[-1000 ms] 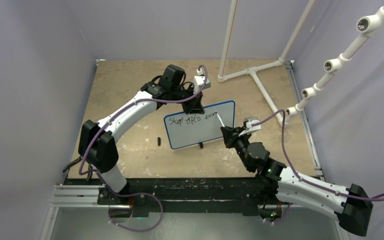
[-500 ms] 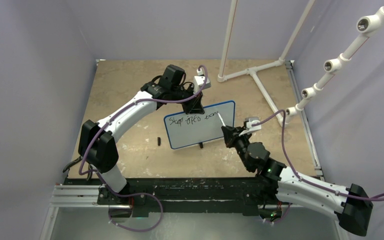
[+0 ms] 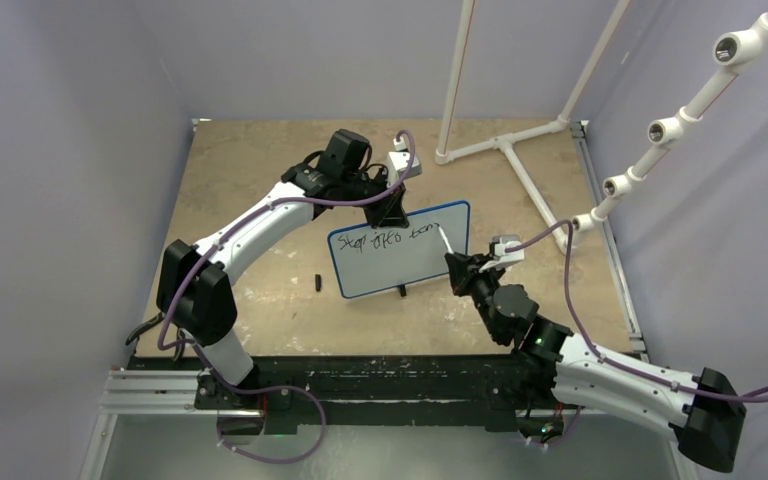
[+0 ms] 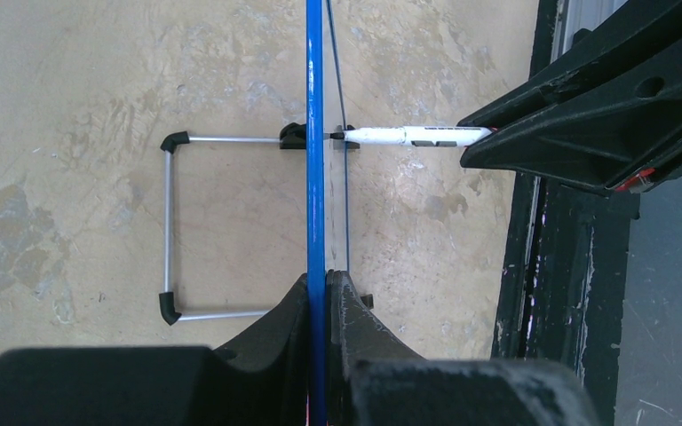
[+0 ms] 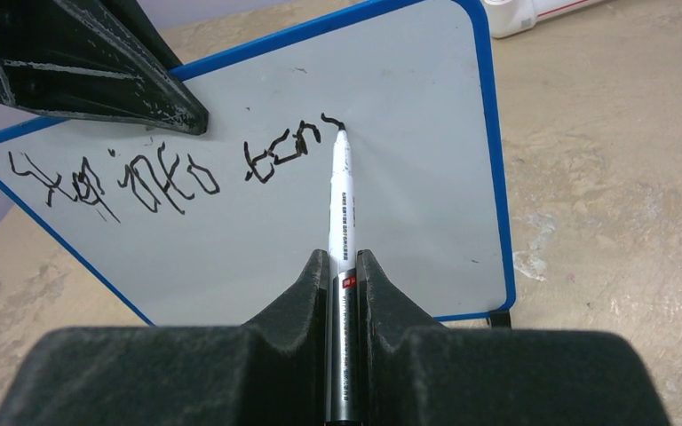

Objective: Write a sentence on the whiteboard

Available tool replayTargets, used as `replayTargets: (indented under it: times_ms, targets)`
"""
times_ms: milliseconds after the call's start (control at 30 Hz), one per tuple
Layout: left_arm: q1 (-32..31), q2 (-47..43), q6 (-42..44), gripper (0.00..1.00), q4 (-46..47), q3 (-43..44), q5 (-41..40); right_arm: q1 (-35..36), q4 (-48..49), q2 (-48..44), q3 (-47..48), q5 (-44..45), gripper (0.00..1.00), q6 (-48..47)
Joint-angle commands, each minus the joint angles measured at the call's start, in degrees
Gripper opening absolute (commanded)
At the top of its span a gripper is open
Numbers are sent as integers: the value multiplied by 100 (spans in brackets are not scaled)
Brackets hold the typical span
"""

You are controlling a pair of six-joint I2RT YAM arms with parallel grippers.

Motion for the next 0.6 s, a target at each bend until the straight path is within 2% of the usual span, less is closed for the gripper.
replayTargets:
  times_ms: [0,267,567]
  targets:
    - [-46,-73,161,0,-358,-154,88,-18,-119,-66,84,255,0,125]
    - [-38,-69,163,0,-358,-154,87,-18,-285,157,96,83,0,339]
    - [-45,-73,162,0,-360,-158,96,-18,-364,-18,55,166,0,405]
